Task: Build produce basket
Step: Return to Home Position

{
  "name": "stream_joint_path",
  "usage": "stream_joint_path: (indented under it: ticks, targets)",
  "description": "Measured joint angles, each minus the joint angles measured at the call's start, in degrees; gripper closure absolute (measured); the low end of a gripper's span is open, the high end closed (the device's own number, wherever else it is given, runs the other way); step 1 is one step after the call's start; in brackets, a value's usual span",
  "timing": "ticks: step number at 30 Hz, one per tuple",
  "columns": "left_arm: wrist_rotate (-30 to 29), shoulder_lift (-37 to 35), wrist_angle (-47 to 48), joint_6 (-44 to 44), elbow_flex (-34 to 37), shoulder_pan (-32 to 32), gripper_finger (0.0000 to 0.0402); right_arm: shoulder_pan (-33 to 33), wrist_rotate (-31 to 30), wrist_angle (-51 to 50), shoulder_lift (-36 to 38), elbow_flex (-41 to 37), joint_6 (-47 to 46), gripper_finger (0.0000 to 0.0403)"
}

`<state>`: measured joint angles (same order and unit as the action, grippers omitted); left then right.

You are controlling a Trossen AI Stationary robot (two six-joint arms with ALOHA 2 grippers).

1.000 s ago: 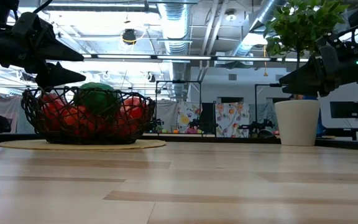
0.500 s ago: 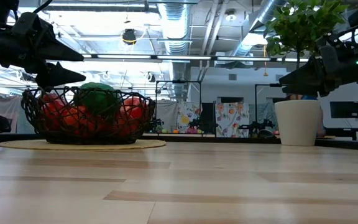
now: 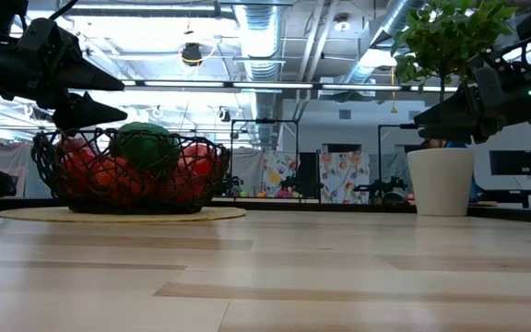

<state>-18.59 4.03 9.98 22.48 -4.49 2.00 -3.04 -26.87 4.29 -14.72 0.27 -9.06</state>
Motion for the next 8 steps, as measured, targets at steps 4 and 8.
stream_joint_path:
  ticks: [4, 8]
  targets:
    - [0.0, 0.0, 0.0, 0.0, 0.0, 0.0, 0.0072, 0.0, 0.0, 0.0, 0.0, 0.0, 0.0, 0.0007]
    - [0.0, 0.0, 0.0, 0.0, 0.0, 0.0, 0.0072, 0.0, 0.0, 0.0, 0.0, 0.0, 0.0, 0.0005]
